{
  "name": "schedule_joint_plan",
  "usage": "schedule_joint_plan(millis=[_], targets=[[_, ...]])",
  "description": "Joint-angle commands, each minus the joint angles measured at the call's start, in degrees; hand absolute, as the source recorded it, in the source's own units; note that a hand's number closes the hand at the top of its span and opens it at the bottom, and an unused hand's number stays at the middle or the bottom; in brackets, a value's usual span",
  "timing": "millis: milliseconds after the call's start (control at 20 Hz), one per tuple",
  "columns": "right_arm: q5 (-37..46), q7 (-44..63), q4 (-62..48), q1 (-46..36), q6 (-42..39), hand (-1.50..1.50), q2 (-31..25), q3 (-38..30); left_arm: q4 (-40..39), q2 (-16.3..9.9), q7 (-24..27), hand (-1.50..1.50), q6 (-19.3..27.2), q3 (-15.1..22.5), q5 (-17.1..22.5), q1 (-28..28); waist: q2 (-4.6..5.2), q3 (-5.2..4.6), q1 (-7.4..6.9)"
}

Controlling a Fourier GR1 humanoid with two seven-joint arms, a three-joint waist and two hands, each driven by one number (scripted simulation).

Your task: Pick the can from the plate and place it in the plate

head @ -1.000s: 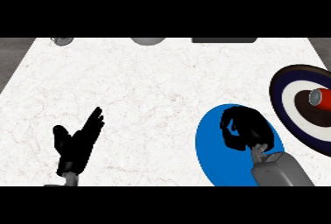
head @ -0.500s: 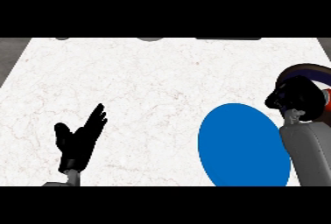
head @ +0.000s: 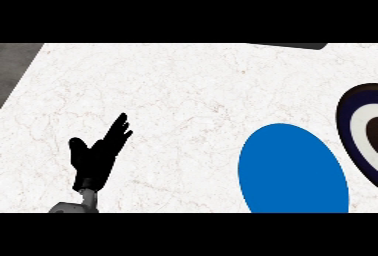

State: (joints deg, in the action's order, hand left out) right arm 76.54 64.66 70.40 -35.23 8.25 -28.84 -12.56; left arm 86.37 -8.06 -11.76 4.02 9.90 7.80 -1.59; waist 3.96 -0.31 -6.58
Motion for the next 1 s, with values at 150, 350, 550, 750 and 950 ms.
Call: schedule_joint_plan(millis=[150, 350, 550, 750, 950], targets=[[17.63, 16.27, -2.26, -6.48, 9.35, 1.50, -3.80, -5.94, -0.95, 0.57, -1.32, 0.00, -0.57, 1.38, -0.25, -1.01, 0.34, 0.18, -2.04], [25.25, 18.54, -2.08, -7.93, 12.72, 1.50, -3.36, -9.69, -1.22, 0.46, -1.75, 0.00, -0.68, 1.45, -0.35, -1.53, 0.42, 0.47, -2.57], [32.98, 20.21, -0.50, -7.89, 16.43, 1.50, -1.62, -12.65, -1.34, 1.00, -1.90, 0.00, -0.52, 1.42, -0.02, -1.67, -0.07, 0.63, -2.07], [41.59, 20.49, 0.09, -5.68, 16.69, 1.50, 1.80, -17.26, -1.54, 0.50, -2.10, 0.00, -0.21, 1.24, -0.50, -1.02, -0.49, 0.73, -1.00], [49.33, 20.50, 2.98, -3.74, 18.35, 1.50, 4.21, -22.65, -2.06, 0.43, -2.13, 0.00, 0.64, 0.14, -0.30, -0.28, -0.98, 0.73, 0.51]])
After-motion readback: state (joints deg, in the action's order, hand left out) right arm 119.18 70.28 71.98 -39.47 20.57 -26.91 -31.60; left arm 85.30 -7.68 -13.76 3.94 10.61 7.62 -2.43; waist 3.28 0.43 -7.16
